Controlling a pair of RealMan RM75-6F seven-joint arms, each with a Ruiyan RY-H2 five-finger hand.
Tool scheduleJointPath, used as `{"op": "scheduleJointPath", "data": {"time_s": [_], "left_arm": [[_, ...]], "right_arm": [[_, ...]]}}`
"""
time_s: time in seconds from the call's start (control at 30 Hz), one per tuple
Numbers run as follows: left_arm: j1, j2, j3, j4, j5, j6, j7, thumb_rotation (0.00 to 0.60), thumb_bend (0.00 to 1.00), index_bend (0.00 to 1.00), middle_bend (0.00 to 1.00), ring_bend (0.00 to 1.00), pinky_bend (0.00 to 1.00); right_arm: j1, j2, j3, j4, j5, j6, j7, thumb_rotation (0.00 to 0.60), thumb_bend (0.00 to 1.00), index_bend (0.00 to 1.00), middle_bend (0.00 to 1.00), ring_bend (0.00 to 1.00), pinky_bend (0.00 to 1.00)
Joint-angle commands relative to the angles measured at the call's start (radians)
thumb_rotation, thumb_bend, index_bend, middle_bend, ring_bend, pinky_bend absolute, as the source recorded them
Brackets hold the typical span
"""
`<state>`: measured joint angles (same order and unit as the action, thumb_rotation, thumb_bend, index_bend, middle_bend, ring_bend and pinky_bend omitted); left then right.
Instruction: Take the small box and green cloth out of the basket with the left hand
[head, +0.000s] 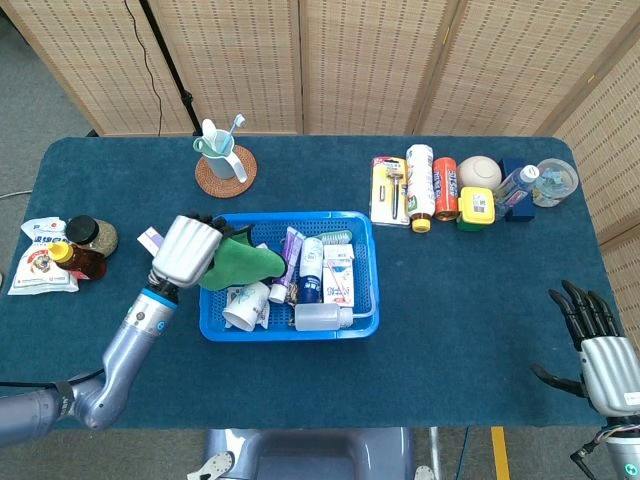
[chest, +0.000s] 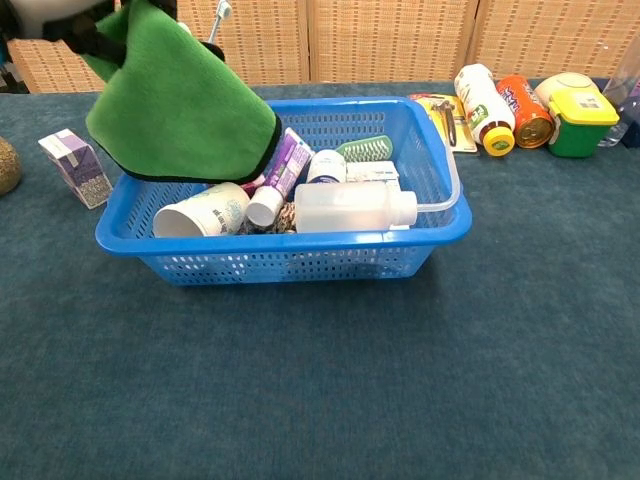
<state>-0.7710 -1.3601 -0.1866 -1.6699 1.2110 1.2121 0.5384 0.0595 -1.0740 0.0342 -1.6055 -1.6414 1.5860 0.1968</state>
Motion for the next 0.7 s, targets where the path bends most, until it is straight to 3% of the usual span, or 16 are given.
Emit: {"op": "scheduleJointPath", "data": {"time_s": [0.03,0.2,0.4,0.53,0.7], "left_arm": [[0.041,0.084,-0.024,-0.065,0.028,0.049,-0.042,0.6,0.75,0.72,0.56,0.54,0.6],[0.11,0.213,-0.03,-0.115,0.058,0.104,-0.115,0.6,0.75,0.72,0.56,0.54,0.6],[0.194,0.314,-0.016,-0.093,0.091,0.153,-0.232,0.6,0.75,0.72,0.56,0.54,0.6],[0.238,0.346,0.027,-0.046,0.124,0.142,-0.284,0.6,0.75,0.72,0.56,0.54,0.6],[0.254,0.311,0.062,0.034,0.129,0.094,-0.318,0.6,0.74,0.71,0.56,0.53,0.6]], "right_arm": [[-0.001,0.0,-0.002,-0.001,-0.004,0.003,-0.001,0.6,0.0,0.0,0.0,0.0,0.0],[-0.004,0.001,-0.006,-0.005,-0.016,0.011,-0.004,0.6,0.0,0.0,0.0,0.0,0.0],[-0.008,0.002,-0.011,-0.009,-0.028,0.02,-0.007,0.6,0.0,0.0,0.0,0.0,0.0],[-0.009,0.001,-0.015,-0.011,-0.037,0.023,-0.011,0.6,0.0,0.0,0.0,0.0,0.0],[-0.009,-0.001,-0.02,-0.013,-0.047,0.024,-0.018,0.6,0.0,0.0,0.0,0.0,0.0]]}}
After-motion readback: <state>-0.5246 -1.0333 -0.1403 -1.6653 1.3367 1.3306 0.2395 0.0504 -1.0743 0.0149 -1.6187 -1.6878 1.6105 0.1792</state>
